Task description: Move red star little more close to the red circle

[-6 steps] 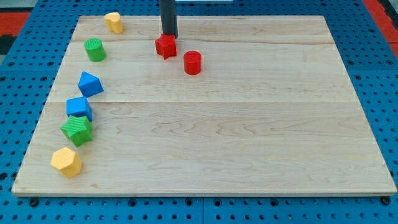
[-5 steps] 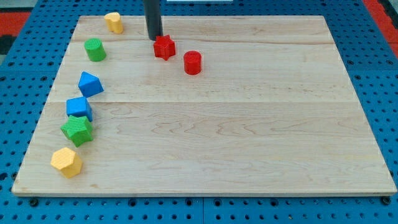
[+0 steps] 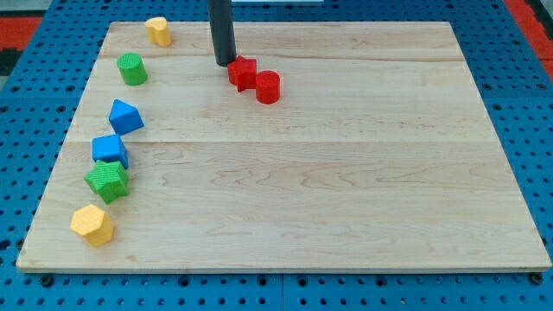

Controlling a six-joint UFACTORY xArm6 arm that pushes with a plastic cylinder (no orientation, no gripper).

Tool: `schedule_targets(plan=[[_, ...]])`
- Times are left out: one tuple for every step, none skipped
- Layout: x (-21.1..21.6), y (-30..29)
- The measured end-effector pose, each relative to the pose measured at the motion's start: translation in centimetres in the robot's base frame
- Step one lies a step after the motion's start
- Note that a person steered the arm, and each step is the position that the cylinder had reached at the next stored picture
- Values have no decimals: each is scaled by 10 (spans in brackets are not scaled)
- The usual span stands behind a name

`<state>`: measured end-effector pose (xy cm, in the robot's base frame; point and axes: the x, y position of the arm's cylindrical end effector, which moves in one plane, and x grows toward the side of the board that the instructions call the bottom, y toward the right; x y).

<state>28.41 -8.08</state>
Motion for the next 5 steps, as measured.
schedule_targets(plan=[[0,-6],[0,-11],[0,-17],[0,-23],[0,-48]])
